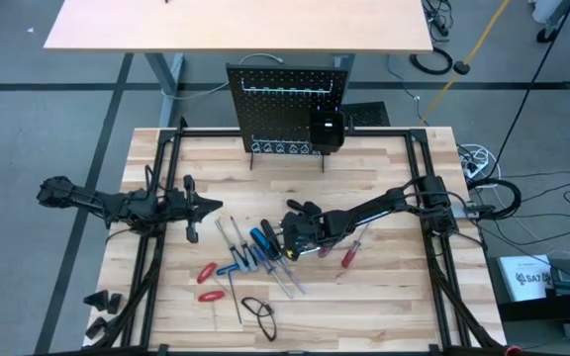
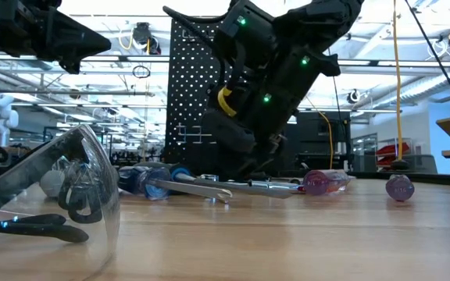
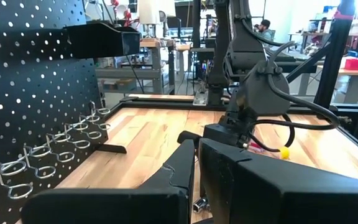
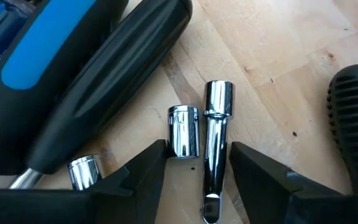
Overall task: Hang tools onto peg board
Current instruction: Put the extension bar into the black bin on the pegboard
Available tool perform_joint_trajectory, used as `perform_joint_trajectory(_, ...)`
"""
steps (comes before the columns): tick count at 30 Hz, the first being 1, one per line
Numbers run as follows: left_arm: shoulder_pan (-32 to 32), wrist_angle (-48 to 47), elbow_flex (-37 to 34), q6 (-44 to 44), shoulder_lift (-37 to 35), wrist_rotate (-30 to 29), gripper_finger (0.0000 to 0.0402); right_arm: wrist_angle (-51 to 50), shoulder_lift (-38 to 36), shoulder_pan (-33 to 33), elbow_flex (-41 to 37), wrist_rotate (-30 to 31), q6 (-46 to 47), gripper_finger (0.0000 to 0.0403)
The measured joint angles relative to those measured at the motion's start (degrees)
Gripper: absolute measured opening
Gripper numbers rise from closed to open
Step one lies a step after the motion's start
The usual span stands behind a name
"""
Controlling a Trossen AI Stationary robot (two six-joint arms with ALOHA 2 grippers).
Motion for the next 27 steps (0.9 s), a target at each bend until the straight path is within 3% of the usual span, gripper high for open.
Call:
perform_joint_trajectory(14,0.0,-0.1,0.0,-0.2,0.0,0.0,0.0032,-1.3,-6.6,0.0,-0.1,0.1,-5.8,0.0231)
perform_joint_trajectory(21,0.0,-0.2,0.0,-1.3,0.0,0.0,0.0032,-8.9,-6.7,0.2,0.0,-2.3,-6.0,0.0223)
perform_joint_trajectory(27,0.0,-0.2,0.0,-1.3,0.0,0.0,0.0032,-9.1,-6.7,1.5,0.0,-5.9,-7.1,0.022)
